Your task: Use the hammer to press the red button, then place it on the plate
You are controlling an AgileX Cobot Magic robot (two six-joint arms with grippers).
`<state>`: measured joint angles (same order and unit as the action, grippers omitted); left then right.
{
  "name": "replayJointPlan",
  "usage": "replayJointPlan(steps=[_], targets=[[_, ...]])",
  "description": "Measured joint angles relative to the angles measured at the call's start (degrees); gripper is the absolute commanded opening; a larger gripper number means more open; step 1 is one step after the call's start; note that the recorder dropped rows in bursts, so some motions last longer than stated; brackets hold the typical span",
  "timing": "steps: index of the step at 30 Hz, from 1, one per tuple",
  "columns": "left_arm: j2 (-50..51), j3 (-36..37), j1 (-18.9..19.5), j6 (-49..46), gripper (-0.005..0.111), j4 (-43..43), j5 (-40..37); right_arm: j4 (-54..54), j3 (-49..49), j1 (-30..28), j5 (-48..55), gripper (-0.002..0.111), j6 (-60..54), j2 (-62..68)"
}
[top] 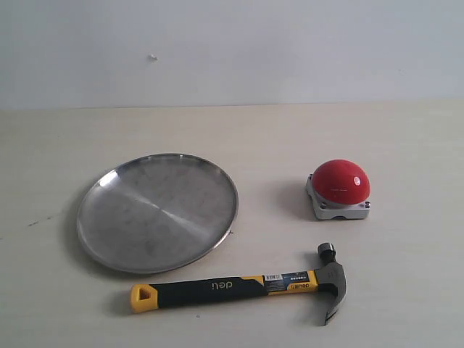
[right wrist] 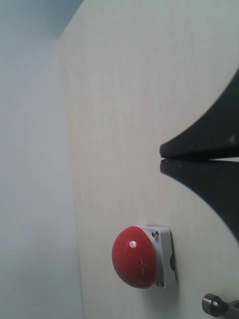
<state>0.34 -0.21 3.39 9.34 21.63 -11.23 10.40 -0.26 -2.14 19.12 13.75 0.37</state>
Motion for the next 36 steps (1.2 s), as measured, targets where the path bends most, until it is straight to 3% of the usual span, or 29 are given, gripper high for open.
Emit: replayJointPlan(steps=[4,9,15,20,23,29,32,36], targets=[[0.0,0.0,0.0,0.3,0.000,1.0,13.2,0.0,0.0,0.0,0.0,0.000,0.0,0.0],[0.0,0.0,0.0,3.5,0.000,1.4,20.8,0.0,0.0,0.0,0.0,0.000,0.0,0.0],[0.0,0.0,0.0,8.6,0.000,1.7,22.5,0.0,0.0,0.0,0.0,0.000,0.0,0.0],[0.0,0.0,0.0,33.4,0.000,1.7,22.8,0.0,0.0,0.0,0.0,0.000,0.0,0.0],[0.0,0.0,0.0,43.3,0.000,1.7,23.2,0.0,0.0,0.0,0.0,0.000,0.0,0.0],[0.0,0.0,0.0,47.2,0.000,-0.5,31.0,0.0,0.0,0.0,0.0,0.000,0.0,0.0],[0.0,-0.9,0.0,47.2,0.000,-6.8,34.9,0.0,0.0,0.0,0.0,0.000,0.0,0.0],[1.6,-6.6,0.0,47.1,0.000,-15.4,33.1,0.0,0.0,0.0,0.0,0.000,0.0,0.0]])
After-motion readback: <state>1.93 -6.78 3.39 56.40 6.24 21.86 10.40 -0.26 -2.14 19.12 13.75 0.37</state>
